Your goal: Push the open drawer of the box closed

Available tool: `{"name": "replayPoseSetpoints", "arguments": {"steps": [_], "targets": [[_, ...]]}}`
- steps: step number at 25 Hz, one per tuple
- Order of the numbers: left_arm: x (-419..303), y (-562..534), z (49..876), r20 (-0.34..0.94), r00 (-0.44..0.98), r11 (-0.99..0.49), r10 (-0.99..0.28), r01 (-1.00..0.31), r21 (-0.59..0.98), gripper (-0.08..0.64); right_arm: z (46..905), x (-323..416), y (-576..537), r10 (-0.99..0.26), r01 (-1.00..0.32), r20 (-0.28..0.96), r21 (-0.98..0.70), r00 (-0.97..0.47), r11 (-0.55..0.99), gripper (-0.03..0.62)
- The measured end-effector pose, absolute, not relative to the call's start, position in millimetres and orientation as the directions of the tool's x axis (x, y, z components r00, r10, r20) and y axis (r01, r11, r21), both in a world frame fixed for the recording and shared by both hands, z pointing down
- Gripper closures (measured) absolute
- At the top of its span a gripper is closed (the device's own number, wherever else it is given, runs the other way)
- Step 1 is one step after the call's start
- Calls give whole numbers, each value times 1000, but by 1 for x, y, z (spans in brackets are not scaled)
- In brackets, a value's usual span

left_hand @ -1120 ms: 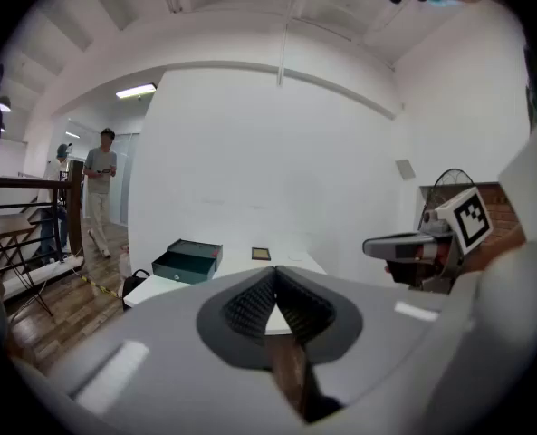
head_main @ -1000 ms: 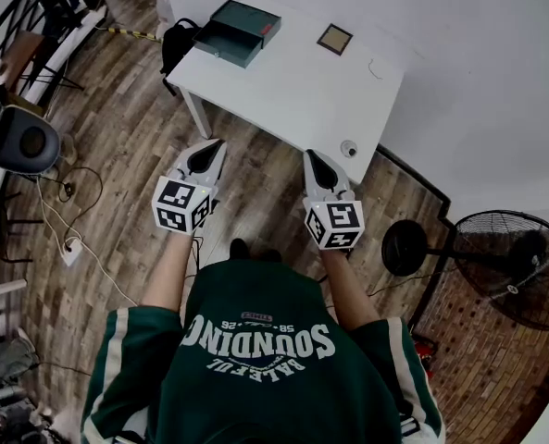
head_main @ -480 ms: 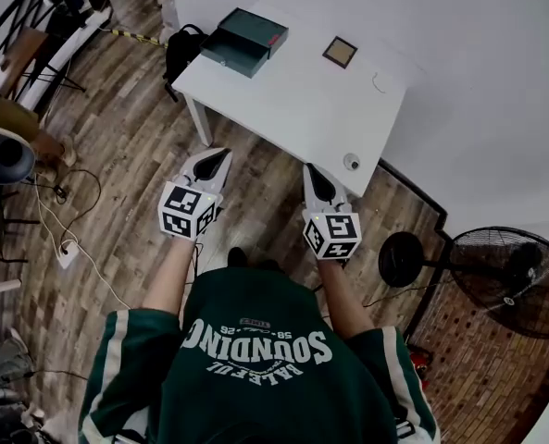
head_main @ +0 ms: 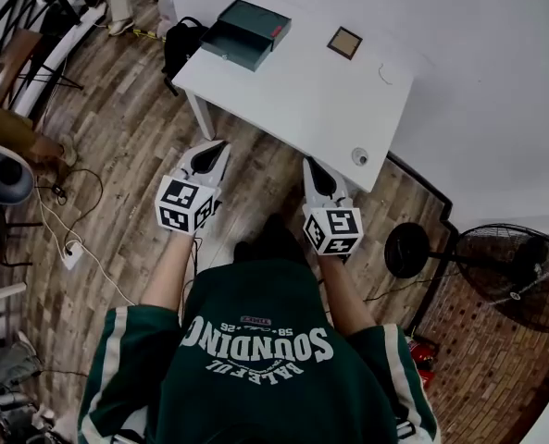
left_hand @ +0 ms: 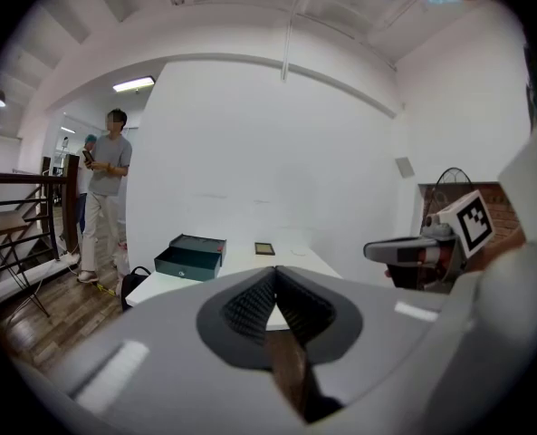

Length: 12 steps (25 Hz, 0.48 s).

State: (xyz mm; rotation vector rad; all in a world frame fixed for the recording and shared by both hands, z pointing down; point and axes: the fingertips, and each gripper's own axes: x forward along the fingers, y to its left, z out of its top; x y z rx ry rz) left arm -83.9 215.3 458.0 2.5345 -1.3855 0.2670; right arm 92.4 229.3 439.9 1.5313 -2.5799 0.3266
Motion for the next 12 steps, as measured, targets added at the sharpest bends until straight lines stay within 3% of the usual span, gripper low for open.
{"name": "replayPoseSetpoints", "arguments": {"steps": [12], "targets": [[-97, 133, 470, 292, 510, -497, -809, -859, 125, 508, 453, 85, 143, -840, -869, 225, -141, -494, 474, 591]]}}
